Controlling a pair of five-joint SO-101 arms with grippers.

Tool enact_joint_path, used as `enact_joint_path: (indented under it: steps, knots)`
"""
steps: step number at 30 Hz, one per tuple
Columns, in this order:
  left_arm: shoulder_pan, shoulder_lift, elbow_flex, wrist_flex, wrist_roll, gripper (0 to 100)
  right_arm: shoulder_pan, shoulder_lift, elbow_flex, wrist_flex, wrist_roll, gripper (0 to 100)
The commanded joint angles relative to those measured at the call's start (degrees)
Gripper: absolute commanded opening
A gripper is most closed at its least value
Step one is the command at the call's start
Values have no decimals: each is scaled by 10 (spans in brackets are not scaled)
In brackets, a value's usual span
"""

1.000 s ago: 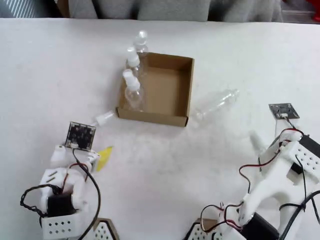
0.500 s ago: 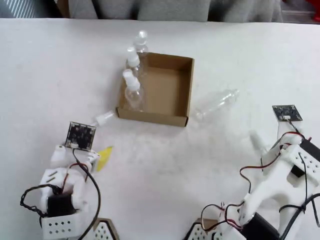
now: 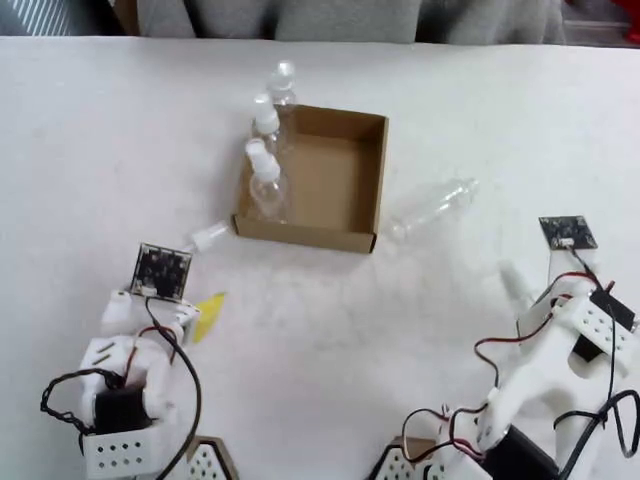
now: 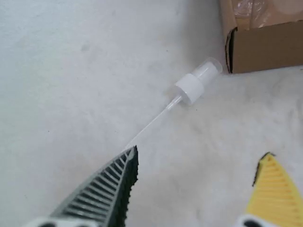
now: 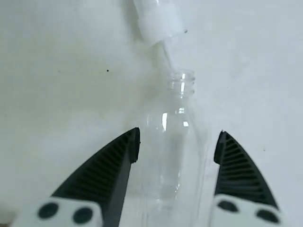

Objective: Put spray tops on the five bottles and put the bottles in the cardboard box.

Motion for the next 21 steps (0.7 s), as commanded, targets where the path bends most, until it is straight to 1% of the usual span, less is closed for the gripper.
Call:
enact_joint_path:
  steps: [1, 11, 17, 21]
  knots:
    - [-5, -5, -2, 4, -4, 380, -12, -20, 14, -10, 4, 222]
    - [-5, -5, -2, 4, -4, 380, -15, -20, 33, -46, 4, 222]
    - [-5, -5, -2, 4, -4, 380, -15, -18, 33, -47, 5, 222]
    - [-5, -5, -2, 4, -4, 380, -16, 21, 18, -46, 18, 222]
